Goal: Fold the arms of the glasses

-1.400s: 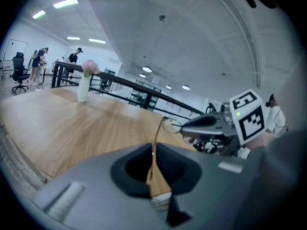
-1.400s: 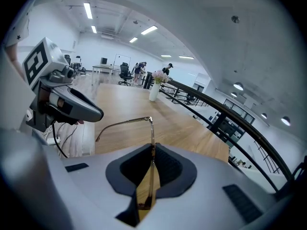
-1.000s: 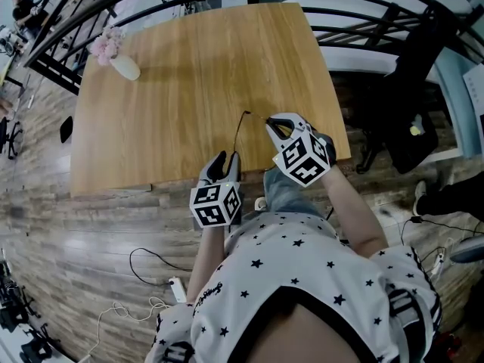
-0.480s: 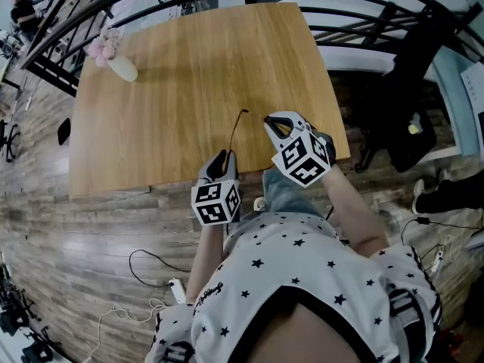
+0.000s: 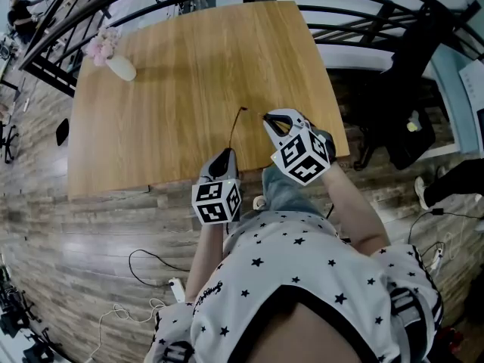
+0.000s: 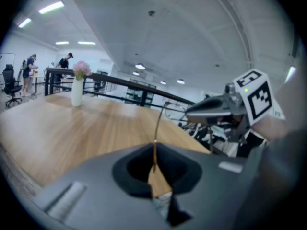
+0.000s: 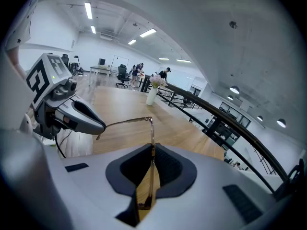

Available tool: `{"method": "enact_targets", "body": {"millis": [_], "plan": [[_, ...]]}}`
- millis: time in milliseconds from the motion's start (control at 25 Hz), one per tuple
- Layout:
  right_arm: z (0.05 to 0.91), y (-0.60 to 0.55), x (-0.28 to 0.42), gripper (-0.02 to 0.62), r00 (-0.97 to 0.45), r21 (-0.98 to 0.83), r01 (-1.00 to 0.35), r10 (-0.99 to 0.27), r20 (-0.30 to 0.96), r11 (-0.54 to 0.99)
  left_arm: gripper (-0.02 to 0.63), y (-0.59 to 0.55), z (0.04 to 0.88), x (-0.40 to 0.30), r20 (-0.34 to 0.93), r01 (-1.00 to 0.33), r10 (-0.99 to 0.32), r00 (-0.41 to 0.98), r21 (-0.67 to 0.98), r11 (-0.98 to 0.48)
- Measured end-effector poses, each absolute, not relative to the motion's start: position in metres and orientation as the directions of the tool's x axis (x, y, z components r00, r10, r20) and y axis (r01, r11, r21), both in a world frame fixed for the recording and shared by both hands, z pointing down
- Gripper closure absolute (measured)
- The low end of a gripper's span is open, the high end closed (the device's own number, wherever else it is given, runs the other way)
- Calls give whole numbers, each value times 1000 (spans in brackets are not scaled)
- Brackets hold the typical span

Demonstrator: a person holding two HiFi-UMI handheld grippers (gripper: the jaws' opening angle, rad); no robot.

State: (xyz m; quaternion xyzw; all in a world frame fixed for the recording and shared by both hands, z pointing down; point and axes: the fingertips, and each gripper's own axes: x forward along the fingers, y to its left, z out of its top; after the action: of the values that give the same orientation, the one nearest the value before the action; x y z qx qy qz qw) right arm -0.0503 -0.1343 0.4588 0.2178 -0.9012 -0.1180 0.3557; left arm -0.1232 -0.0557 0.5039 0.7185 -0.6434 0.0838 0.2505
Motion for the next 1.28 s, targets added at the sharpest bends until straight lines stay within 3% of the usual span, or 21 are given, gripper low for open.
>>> {"method": "enact_targets", "body": {"millis": [760,1280], "plan": [[452,-136,-53,563,-662,375,-302,-476,579,877,581,-58,500,-103,451,-962,-864,223,243,-122],[452,-140,-47,563,-662,370,-311,-479,577,876,571,-67,499,-69,475,-940,-812,339,207,-272]]}}
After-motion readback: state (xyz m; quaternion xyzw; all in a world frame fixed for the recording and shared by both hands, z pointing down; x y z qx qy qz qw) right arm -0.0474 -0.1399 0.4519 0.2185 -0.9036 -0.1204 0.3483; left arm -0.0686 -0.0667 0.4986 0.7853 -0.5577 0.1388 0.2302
